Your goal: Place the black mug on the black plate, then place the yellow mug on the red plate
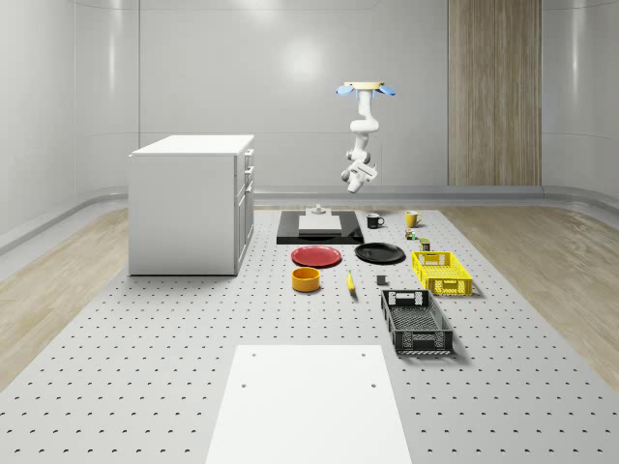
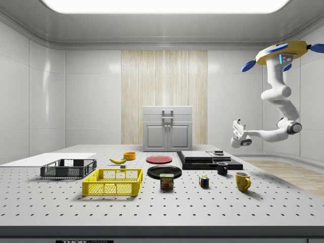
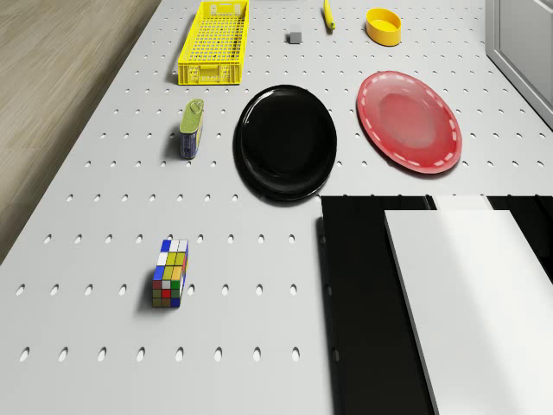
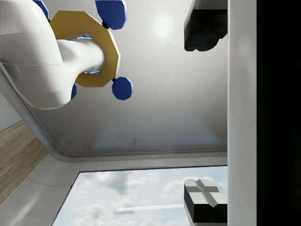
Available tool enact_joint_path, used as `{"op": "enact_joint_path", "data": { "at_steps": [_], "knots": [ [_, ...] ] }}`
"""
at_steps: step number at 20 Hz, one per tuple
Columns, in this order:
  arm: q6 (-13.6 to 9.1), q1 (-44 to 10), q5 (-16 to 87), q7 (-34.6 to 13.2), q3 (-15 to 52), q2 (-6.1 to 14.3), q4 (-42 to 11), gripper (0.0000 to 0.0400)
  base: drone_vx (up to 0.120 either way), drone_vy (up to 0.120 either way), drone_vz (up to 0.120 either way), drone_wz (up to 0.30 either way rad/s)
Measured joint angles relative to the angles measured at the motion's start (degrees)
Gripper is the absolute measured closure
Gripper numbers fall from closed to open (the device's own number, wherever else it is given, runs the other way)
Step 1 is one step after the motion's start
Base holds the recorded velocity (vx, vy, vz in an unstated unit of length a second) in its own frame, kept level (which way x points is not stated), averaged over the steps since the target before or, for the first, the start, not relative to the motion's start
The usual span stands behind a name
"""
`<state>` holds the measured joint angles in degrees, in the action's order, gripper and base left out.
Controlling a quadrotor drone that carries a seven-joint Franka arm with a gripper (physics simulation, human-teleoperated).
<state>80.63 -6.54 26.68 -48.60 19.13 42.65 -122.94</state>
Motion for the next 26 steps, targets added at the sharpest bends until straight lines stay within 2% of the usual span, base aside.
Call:
{"op": "enact_joint_path", "data": {
  "at_steps": [3,7,10,13,16,19,22,26],
  "knots": [
    [0.8,-3.6,14.9,-2.9,9.7,1.4,-6.3,0.0,0.0,-0.12,0.0,0.0],
    [1.0,-11.1,40.3,-10.0,24.3,4.5,-20.3,0.0,0.0,-0.07,0.0,0.0],
    [-1.2,-19.3,58.6,-17.6,33.6,7.0,-30.6,0.0,0.0,0.0,-0.08,0.0],
    [-5.1,-28.7,71.9,-24.9,40.4,9.3,-37.2,0.0,0.0,0.0,-0.12,0.0],
    [-8.9,-36.9,79.8,-30.6,45.0,11.4,-40.5,0.0,0.0,0.0,-0.12,0.0],
    [-11.6,-42.8,83.9,-34.6,48.0,13.2,-42.0,0.0,0.12,0.0,-0.12,0.0],
    [-13.1,-46.8,85.9,-37.2,49.9,14.8,-42.6,0.0,0.12,0.0,-0.12,0.0],
    [-13.8,-50.0,86.9,-39.3,51.5,16.6,-42.9,0.0,0.12,0.0,-0.12,0.0]
  ]
}}
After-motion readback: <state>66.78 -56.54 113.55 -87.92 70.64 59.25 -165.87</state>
